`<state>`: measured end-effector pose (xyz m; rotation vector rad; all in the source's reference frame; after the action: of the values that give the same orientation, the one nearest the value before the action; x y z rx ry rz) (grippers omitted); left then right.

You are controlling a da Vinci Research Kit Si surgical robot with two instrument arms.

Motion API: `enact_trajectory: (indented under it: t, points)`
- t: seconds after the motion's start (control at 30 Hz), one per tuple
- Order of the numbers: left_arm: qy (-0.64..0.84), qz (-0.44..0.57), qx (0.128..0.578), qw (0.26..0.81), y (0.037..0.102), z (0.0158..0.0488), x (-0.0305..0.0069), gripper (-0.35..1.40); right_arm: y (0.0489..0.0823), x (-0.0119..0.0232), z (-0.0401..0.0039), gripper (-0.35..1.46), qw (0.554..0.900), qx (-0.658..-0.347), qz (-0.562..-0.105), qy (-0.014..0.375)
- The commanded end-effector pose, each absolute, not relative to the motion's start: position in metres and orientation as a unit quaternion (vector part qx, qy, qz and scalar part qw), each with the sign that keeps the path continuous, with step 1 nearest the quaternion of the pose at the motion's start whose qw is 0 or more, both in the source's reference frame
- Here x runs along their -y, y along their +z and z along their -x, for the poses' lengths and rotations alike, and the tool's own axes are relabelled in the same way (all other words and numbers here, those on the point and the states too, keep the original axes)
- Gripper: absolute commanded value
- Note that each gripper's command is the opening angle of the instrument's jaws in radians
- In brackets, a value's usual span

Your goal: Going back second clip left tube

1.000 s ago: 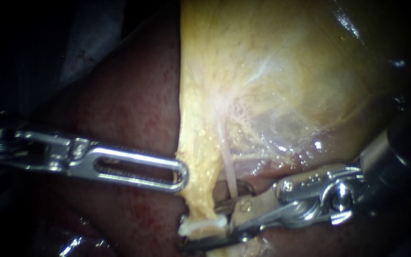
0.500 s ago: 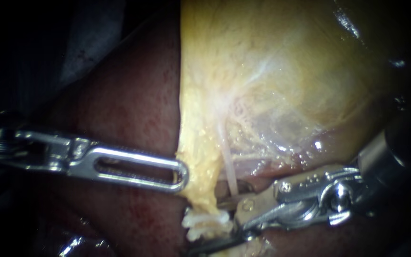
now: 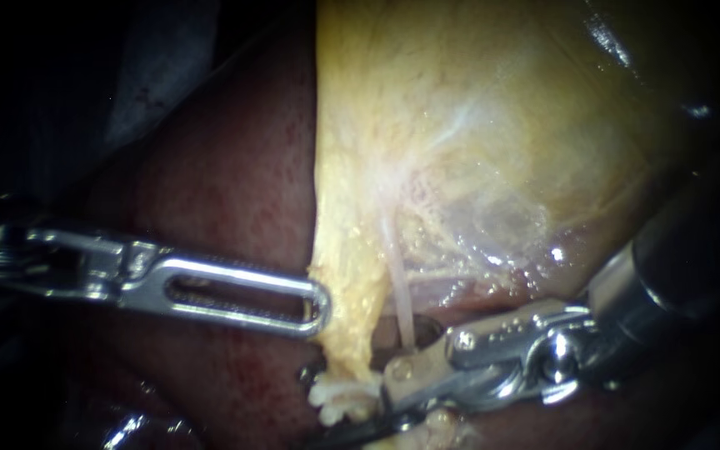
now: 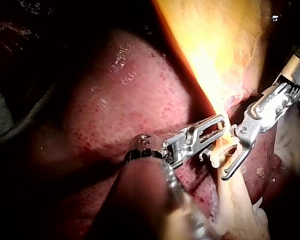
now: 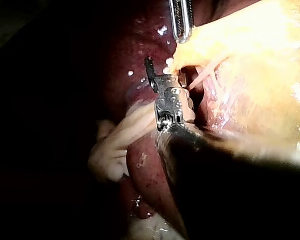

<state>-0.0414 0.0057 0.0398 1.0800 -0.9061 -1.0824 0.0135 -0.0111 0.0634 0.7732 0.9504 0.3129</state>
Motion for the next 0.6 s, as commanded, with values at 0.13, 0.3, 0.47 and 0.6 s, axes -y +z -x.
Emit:
enact_trajectory:
  t: [0.13,0.3,0.47,0.6]
  points:
    - [-0.473,-0.472,0.396,0.63,0.0398,0.0414,-0.0057,-0.35,0.0631,0.01,-0.013,0.5,0.806,-0.445,-0.361,0.146]
    - [-0.473,-0.472,0.396,0.63,0.0398,0.0415,-0.0057,-0.35,0.0629,0.0093,-0.0121,0.51,0.806,-0.447,-0.359,0.149]
    - [-0.473,-0.472,0.396,0.63,0.0398,0.0415,-0.0057,-0.35,0.0619,0.0078,-0.0109,0.51,0.805,-0.45,-0.354,0.154]
    - [-0.473,-0.472,0.396,0.63,0.0398,0.0415,-0.0057,-0.35,0.0608,0.0067,-0.0095,0.49,0.804,-0.451,-0.353,0.16]
